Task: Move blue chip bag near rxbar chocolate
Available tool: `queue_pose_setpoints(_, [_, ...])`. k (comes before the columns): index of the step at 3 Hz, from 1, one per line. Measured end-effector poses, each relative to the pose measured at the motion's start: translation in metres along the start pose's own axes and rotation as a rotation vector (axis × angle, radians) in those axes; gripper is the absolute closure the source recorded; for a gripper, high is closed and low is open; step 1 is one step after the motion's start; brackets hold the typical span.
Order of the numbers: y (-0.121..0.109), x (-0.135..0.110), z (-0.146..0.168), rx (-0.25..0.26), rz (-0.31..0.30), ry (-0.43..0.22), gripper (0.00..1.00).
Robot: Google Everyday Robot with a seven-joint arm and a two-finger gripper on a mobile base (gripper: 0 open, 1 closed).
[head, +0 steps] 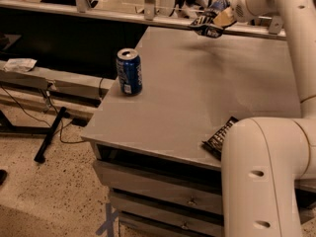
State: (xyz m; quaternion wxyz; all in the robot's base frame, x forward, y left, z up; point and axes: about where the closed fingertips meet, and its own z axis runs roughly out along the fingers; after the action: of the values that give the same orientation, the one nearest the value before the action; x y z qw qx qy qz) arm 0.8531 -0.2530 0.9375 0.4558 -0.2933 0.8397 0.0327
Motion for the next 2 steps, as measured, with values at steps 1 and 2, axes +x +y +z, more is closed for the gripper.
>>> queue_pose_setpoints(1, [0.016, 0.002, -0.069, -0.088, -0.038, 0.028, 1.00])
queue_pose_setpoints(2, [0.030, 0.023, -0.111, -0.157, -0.007, 0.083, 1.00])
